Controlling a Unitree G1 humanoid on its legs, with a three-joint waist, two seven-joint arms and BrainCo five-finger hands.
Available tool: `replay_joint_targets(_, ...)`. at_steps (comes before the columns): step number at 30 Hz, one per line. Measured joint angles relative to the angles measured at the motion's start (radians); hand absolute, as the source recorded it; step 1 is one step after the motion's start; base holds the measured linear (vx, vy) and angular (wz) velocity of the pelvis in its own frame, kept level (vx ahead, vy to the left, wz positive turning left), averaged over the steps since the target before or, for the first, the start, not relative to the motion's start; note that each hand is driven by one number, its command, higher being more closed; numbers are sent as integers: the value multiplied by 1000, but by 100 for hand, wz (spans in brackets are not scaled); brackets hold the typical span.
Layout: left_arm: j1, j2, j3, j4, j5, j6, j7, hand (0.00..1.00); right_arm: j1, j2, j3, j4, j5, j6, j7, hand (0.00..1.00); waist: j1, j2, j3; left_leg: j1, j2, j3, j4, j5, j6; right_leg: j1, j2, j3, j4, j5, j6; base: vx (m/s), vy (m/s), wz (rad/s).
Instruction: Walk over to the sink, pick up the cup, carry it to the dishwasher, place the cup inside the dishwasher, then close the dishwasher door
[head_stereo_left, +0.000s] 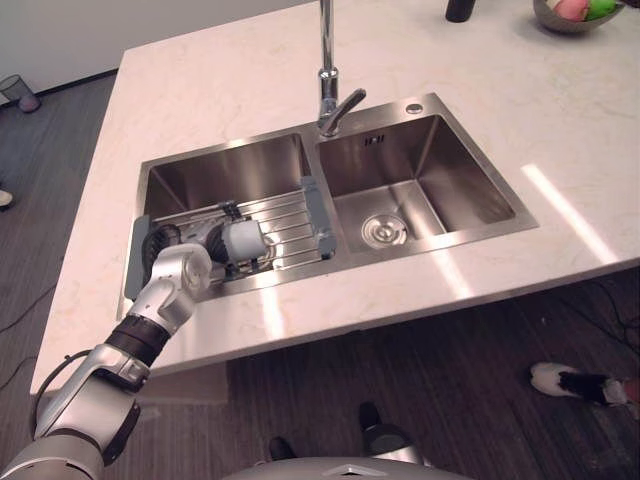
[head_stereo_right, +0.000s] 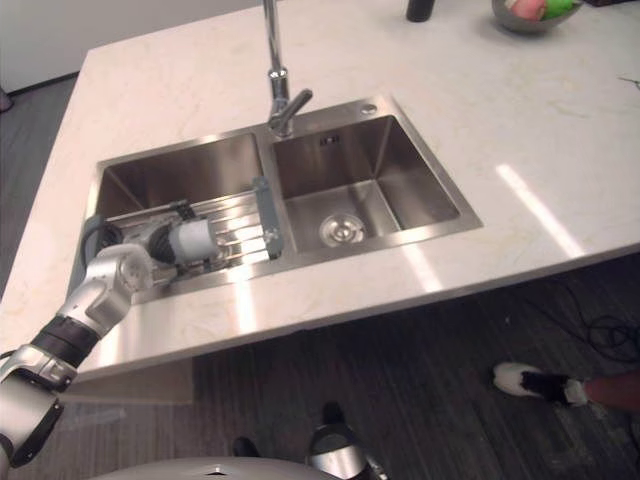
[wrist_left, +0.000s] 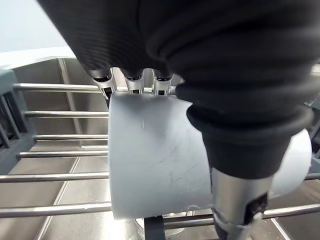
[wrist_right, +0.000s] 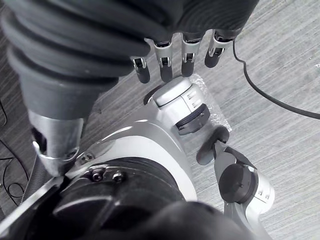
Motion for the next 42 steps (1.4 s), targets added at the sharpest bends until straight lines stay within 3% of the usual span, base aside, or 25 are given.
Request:
replay_joint_targets(15,-44,-20,11,102,27,27,42,0,-6,1,-2,0,-1,-9,1,0,-9,6,22,-4,0,19,0,-1,0,-23,0,22,13,0,1,-8,-4,-4)
replay_joint_targets(16,-47,-20,11,107,36,26,38,100,-7,0,-2,0,-1,-9,1,0,-10,7,24,-4,0,20,0,-1,0,-23,0,22,13,0,1,0,0,0)
replay_joint_targets(29,-84,-19,26,144,65,19,-70,100,-36,-34,-1,2,-3,-6,9,0,-25,19,34,-4,0,24,0,-2,0,-21,0,24,8,3,2,0,0,0)
replay_joint_targets(34,-85,-18,12,146,61,2,-79,100,-48,-45,-2,29,-3,-5,9,0,-25,25,35,6,0,23,0,-4,-1,-5,0,23,-1,3,2,0,0,0)
replay_joint_targets(38,-75,-16,7,142,29,-13,-44,100,-48,-47,-4,31,-4,-7,9,0,-25,31,34,8,0,20,0,-6,0,2,0,18,-8,3,3,1,-5,2)
replay_joint_targets(42,-44,-16,7,134,-60,-55,58,100,-47,-47,-8,33,-4,-10,9,0,-27,32,33,10,0,-3,0,-6,0,18,-1,-4,-13,3,3,-2,-17,14)
